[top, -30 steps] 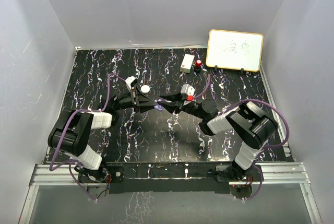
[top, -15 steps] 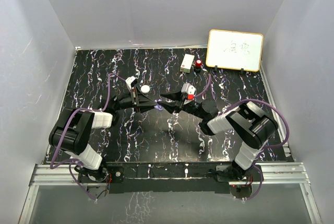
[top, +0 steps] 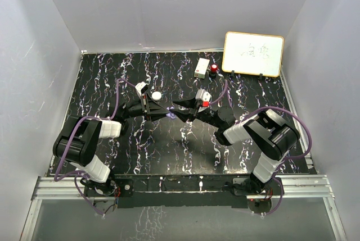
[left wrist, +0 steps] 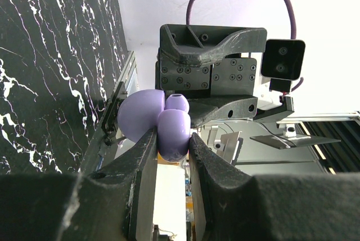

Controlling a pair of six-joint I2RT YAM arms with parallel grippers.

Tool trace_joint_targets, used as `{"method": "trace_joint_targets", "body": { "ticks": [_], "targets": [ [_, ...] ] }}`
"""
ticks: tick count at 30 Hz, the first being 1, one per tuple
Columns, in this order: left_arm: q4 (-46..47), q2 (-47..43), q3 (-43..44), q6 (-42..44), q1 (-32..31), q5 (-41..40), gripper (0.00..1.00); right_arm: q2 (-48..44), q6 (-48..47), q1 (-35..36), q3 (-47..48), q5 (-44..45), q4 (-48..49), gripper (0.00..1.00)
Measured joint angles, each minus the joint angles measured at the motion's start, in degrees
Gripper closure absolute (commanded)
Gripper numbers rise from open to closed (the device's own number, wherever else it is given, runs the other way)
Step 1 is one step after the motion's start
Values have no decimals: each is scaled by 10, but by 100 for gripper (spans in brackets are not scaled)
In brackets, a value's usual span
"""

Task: Insert the wireless bluetooth earbuds into the charging case
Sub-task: Place the earbud in the charging case.

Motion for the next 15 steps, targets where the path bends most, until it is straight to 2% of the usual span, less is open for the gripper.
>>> {"method": "trace_joint_targets", "body": {
  "ticks": [15],
  "targets": [
    [24,18,0,-6,0,-1,100,0,12,-3,1,-3,-1,58]
  ]
}}
